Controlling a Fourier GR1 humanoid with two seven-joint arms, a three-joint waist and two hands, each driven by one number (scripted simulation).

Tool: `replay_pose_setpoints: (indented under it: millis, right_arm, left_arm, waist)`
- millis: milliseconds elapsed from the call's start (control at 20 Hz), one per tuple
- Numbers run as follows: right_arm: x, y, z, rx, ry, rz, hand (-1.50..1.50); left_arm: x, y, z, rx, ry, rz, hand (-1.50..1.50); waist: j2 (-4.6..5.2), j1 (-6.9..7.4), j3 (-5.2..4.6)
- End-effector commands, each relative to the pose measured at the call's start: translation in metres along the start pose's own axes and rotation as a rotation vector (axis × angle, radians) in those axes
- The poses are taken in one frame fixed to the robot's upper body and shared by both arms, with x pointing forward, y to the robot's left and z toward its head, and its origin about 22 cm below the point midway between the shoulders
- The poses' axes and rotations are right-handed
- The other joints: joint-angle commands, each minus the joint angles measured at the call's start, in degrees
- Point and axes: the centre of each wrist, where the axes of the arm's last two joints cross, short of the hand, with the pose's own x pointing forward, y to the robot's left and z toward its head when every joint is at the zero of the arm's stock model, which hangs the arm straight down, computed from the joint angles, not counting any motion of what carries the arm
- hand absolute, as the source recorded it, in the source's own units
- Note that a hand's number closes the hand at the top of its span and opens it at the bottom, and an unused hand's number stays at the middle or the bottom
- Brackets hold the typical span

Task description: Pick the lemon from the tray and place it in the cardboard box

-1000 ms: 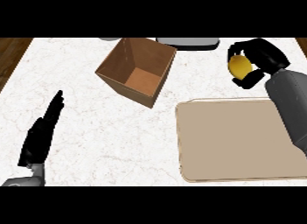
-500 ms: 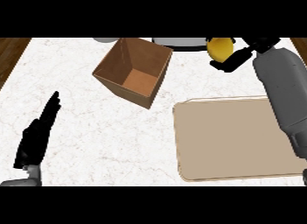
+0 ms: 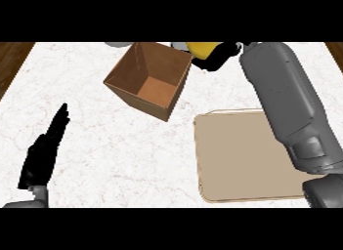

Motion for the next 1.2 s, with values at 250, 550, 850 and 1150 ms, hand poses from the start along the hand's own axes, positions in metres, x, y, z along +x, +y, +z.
replay_pose_setpoints:
  millis: [250, 550, 850, 1150]
  right_arm:
    - [0.030, 0.047, -0.042, 0.069, 0.054, 0.019, 1.50]
    - [0.026, 0.079, -0.047, 0.157, 0.119, 0.065, 1.50]
    - [0.006, 0.099, -0.036, 0.147, 0.278, 0.028, -1.50]
    - [-0.006, 0.110, -0.025, 0.125, 0.282, -0.030, -1.50]
  left_arm:
    - [-0.008, -0.009, -0.003, -0.017, -0.016, -0.005, 0.00]
    - [0.004, -0.005, 0.006, -0.039, -0.031, -0.012, 0.00]
    - [0.004, -0.019, -0.004, -0.071, -0.057, -0.019, 0.00]
    - [0.029, -0.019, -0.016, -0.101, -0.073, 0.006, 0.00]
  waist:
    - [0.59, 1.13, -0.02]
    - [0.69, 2.23, -0.01]
    - [1.64, 5.27, -0.07]
    - [1.82, 6.72, 0.00]
